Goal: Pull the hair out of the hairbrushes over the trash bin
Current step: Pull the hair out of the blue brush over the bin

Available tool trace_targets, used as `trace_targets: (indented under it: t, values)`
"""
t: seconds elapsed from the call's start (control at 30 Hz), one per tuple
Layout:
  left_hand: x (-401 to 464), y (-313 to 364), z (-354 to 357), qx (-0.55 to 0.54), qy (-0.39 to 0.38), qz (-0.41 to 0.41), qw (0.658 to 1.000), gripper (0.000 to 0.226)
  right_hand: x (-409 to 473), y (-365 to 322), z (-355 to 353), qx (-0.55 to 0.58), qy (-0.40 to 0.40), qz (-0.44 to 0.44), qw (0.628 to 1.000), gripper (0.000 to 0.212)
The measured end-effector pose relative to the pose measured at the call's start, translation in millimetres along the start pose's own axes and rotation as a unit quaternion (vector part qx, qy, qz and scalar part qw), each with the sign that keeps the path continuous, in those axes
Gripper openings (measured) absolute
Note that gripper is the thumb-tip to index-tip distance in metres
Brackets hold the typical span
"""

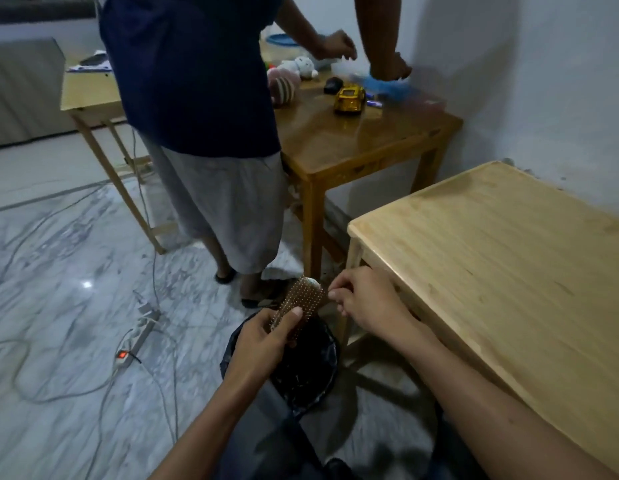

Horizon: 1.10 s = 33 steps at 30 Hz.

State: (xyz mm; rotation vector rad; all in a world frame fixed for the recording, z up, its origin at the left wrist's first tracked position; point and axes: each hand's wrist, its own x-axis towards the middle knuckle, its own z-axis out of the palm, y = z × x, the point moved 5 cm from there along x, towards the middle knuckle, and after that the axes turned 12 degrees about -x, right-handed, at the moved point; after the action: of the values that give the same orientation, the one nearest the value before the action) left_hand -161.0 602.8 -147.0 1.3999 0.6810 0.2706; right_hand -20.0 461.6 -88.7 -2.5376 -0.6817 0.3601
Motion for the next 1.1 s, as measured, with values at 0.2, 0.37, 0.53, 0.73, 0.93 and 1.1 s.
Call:
trace_targets:
  t: [0.2, 0.37, 0.53, 0.73, 0.93, 1.1]
  values:
    - [-6, -25, -42, 0.042, 0.073, -0.026, 0.996, 0.042, 23, 2, 46, -0.014, -0.033, 0.015, 0.999, 0.013]
    - [-10, -31, -53, 0.097, 0.111, -0.037, 0.988, 0.044, 34, 5, 63, -0.028, -0.017, 0.026, 0.999, 0.015]
    - [-12, -22, -57, 0.169, 0.182, -0.027, 0.968, 0.05, 44, 3, 72, 0.025, -0.04, 0.026, 0.999, 0.016]
    - [-19, -13, -57, 0.175, 0.215, -0.021, 0.961, 0.052, 48, -17, 76, 0.16, -0.178, -0.052, 0.97, 0.044]
    - [-25, -19, -54, 0.185, 0.233, -0.01, 0.955, 0.053, 29, -23, 95, 0.156, -0.223, -0.125, 0.954, 0.021]
    - [-23, -45, -58, 0.174, 0.249, -0.039, 0.952, 0.054, 19, -5, 93, 0.074, -0.118, -0.103, 0.985, 0.019]
